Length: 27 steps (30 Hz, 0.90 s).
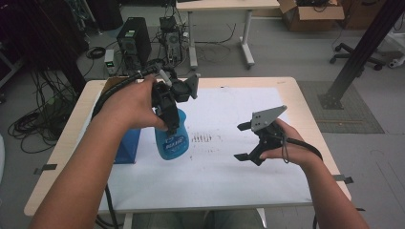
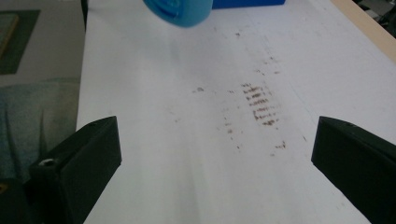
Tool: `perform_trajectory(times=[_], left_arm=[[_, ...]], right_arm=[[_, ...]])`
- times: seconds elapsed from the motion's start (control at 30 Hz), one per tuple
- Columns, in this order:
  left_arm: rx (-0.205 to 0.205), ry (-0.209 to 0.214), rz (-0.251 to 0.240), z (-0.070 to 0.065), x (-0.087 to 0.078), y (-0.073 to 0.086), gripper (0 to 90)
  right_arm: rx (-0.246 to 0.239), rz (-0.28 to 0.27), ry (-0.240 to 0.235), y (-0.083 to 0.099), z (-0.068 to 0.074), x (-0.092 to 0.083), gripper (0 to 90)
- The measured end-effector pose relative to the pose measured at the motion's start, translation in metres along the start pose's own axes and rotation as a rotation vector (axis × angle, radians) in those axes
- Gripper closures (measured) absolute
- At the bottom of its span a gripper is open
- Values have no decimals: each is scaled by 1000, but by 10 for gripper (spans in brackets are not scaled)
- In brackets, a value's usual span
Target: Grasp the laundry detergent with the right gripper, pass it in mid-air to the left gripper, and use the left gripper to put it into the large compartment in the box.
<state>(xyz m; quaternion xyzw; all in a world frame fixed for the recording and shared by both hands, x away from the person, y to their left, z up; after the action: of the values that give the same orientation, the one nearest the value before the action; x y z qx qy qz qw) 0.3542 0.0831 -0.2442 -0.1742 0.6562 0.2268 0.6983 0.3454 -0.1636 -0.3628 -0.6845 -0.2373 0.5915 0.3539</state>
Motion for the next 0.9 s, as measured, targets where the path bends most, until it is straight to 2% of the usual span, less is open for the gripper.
perform_trajectory(times=[0.03,0.1,0.13,0.2,0.23,0.27,0.37,0.43,0.47,0.5,0.73,0.77,0.8,0.87,0.9], left_arm=[[-25,-1,2,3,-3,1,383],[-32,2,2,4,-5,2,383],[-65,11,-4,7,-8,3,383],[-98,25,-9,9,-11,5,383],[-98,25,-9,9,-11,5,383],[-122,36,-9,12,-13,6,383],[-154,44,-15,16,-16,8,382],[-180,45,-18,18,-18,9,382],[-180,45,-18,18,-18,9,382],[-213,47,-23,21,-20,10,382],[-327,57,-53,34,-33,15,383],[-327,57,-53,34,-33,15,383],[-358,56,-55,39,-37,17,383],[-366,53,-53,41,-39,18,382],[-386,54,-53,45,-43,21,383]], right_arm=[[-2,23,9,1,-2,-3,18],[-1,31,9,1,-3,-4,18],[-4,48,12,2,-5,-7,19],[-2,65,16,4,-7,-10,19],[-2,65,16,4,-7,-10,19],[-3,84,23,5,-9,-13,20],[-2,106,25,8,-10,-16,22],[1,119,27,9,-11,-18,22],[-1,123,28,10,-11,-19,23],[-2,130,30,10,-12,-20,23],[-8,160,39,12,-14,-28,24],[-11,162,39,12,-15,-29,24],[-9,167,41,12,-15,-30,24],[-9,173,42,12,-16,-31,25],[-8,175,44,12,-16,-32,25]])
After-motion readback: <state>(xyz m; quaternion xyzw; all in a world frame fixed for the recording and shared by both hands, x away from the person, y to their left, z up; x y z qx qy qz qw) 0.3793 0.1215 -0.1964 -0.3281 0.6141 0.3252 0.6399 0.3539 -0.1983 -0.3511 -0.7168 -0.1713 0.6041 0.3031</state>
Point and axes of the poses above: each handheld gripper's, and its own axes: x roughly forward along the jaws, y roughly out of its underside, z roughly to its left, the point moved 4 cm from there along x, roughly forward along the jaws, and after that the axes turned 1 degree about x, right-handed, at the moved point
